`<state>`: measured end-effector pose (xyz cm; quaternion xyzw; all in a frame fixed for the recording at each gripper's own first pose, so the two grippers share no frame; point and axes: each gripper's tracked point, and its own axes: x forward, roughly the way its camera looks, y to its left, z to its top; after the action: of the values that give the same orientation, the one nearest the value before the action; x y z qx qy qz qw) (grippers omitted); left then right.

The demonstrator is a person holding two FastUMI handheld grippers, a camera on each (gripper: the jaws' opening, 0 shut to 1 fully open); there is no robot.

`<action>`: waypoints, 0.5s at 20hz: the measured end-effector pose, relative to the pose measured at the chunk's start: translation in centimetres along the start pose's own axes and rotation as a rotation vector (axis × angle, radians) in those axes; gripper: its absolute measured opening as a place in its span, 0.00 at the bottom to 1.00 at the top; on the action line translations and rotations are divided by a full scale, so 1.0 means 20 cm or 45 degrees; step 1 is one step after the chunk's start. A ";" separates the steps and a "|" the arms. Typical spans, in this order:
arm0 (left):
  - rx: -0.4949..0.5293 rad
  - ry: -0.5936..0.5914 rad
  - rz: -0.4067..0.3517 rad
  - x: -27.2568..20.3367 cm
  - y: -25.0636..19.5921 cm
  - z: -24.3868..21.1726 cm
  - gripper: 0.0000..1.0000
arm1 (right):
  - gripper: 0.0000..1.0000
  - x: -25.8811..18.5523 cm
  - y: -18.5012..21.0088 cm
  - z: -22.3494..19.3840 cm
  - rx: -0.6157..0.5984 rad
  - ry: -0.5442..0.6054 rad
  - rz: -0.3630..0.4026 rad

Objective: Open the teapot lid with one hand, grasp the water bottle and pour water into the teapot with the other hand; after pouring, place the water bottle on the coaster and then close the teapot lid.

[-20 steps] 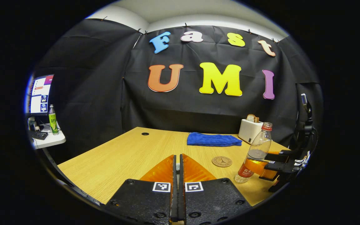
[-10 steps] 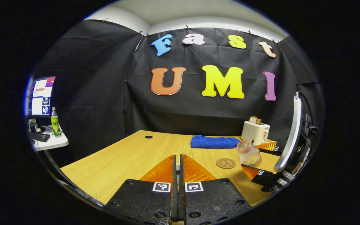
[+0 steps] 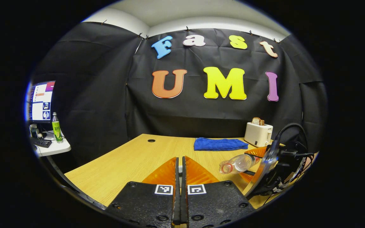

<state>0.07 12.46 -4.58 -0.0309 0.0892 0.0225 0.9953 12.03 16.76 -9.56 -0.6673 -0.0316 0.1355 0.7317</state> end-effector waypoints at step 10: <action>0.004 -0.019 0.016 -0.03 0.04 0.04 0.03 | 0.73 -0.01 -0.02 0.04 -0.286 -0.037 -0.061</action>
<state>-0.37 13.32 -3.80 -0.0286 0.0818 0.0287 0.9958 11.65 17.43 -8.97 -0.7422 -0.0731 0.1232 0.6547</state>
